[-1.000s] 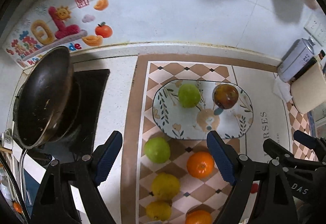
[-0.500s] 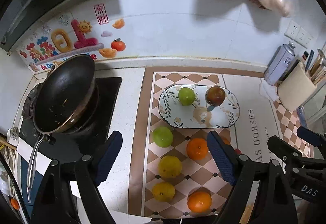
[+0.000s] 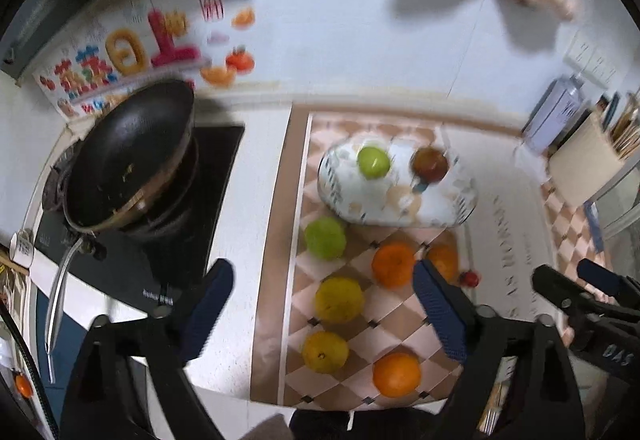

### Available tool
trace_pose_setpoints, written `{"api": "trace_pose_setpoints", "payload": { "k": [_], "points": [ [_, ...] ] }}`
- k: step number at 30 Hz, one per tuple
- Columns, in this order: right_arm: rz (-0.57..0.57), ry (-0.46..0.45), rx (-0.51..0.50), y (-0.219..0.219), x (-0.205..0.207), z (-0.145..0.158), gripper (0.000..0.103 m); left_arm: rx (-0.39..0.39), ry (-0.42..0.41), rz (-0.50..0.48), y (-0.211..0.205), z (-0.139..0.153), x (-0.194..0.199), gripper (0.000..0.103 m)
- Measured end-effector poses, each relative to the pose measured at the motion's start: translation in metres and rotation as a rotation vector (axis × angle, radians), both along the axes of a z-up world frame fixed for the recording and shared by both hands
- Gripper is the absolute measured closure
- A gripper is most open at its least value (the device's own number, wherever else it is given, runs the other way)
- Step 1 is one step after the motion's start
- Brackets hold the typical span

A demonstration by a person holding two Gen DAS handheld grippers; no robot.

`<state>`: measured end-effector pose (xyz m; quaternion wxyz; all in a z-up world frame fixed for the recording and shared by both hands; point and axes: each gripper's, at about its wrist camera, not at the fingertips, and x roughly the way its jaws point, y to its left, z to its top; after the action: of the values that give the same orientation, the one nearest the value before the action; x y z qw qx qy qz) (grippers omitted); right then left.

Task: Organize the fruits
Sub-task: 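Grasp an orange with the right tool while the left tool grasps a yellow pear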

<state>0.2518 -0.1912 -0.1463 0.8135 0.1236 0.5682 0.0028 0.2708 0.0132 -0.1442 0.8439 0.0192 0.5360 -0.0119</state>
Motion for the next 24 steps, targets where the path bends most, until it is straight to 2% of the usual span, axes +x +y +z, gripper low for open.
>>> {"api": "trace_pose_setpoints", "payload": {
  "k": [8,10,14,16,18,19,24],
  "points": [
    [-0.032,0.187,0.229,-0.011,0.039,-0.098,0.009,0.019,0.263,0.025,0.002,-0.099,0.027,0.004],
    [-0.033,0.223,0.263,-0.007,0.051,-0.115,0.010,0.040,0.331,0.009,-0.006,-0.128,0.036,0.004],
    [-0.006,0.248,0.250,-0.002,0.069,-0.130,0.012,0.096,0.408,-0.052,-0.025,-0.168,0.049,0.004],
    [0.015,0.258,0.244,0.002,0.078,-0.134,0.013,0.110,0.443,-0.081,-0.033,-0.184,0.052,0.012],
    [0.037,0.264,0.238,0.006,0.089,-0.135,0.014,0.120,0.464,-0.098,-0.039,-0.194,0.053,0.037],
    [0.051,0.265,0.235,0.009,0.094,-0.135,0.014,0.106,0.474,-0.105,-0.040,-0.197,0.053,0.043],
    [0.138,0.289,0.202,0.027,0.117,-0.139,0.016,0.073,0.431,-0.063,-0.026,-0.189,0.052,0.043]
  ]
}}
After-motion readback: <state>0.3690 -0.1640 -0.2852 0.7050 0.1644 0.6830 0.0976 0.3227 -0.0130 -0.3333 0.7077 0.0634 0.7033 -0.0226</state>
